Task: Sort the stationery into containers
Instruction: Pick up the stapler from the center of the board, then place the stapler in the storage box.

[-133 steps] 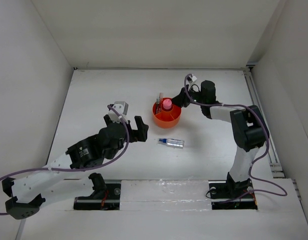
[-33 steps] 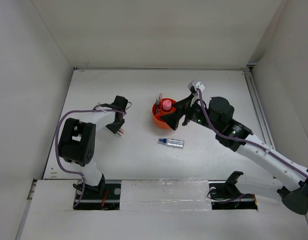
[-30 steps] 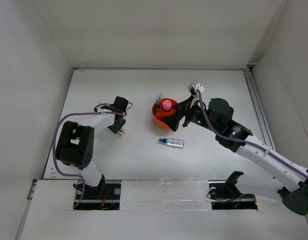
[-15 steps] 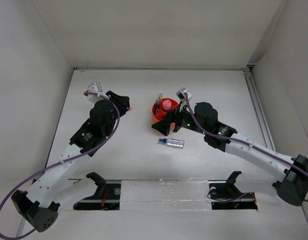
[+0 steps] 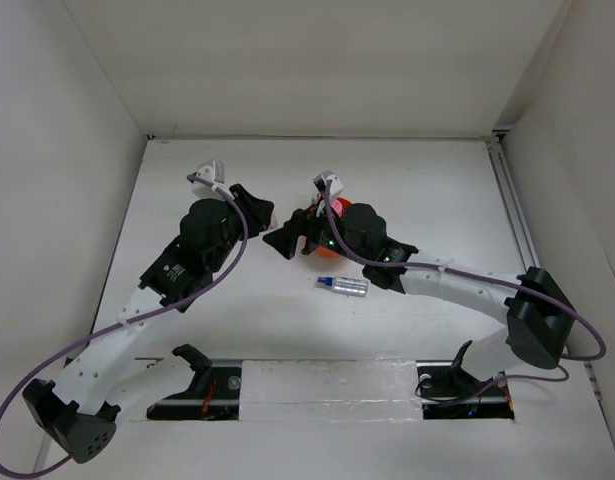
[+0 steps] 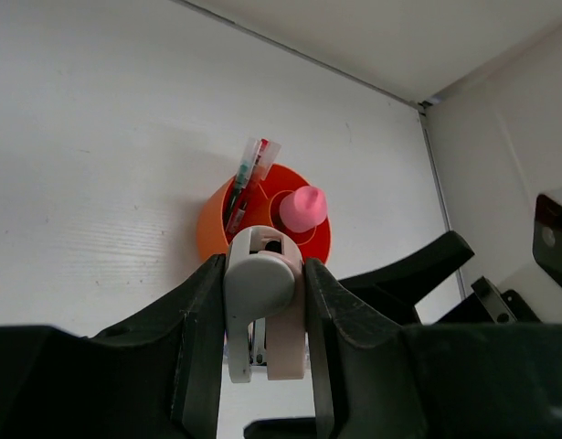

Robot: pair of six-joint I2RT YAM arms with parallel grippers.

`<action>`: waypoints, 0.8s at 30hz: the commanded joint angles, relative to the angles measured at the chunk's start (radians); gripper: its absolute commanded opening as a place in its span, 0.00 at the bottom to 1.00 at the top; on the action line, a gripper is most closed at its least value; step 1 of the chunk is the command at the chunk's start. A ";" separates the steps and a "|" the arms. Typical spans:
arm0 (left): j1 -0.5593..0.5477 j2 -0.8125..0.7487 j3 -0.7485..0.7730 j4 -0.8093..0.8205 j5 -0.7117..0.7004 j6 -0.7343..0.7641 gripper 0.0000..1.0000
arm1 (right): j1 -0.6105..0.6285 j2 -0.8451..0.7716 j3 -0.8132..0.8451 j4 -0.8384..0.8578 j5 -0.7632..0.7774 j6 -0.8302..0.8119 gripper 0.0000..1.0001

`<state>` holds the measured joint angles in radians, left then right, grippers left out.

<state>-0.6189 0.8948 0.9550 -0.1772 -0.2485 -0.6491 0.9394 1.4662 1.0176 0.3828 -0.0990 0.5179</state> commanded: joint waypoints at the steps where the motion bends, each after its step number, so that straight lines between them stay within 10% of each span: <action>1: 0.002 0.004 0.059 0.036 0.058 0.043 0.00 | 0.012 0.026 0.070 0.182 0.059 -0.025 0.83; 17: 0.002 0.033 0.068 0.039 0.094 0.034 0.00 | 0.012 0.089 0.061 0.346 0.039 0.008 0.46; 24: 0.002 0.043 0.077 0.039 0.126 0.016 0.00 | 0.021 0.102 0.039 0.418 0.062 0.054 0.00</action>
<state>-0.6067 0.9348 0.9859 -0.1616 -0.1974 -0.6205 0.9432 1.5700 1.0458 0.6460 -0.0467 0.5465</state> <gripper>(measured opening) 0.288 0.362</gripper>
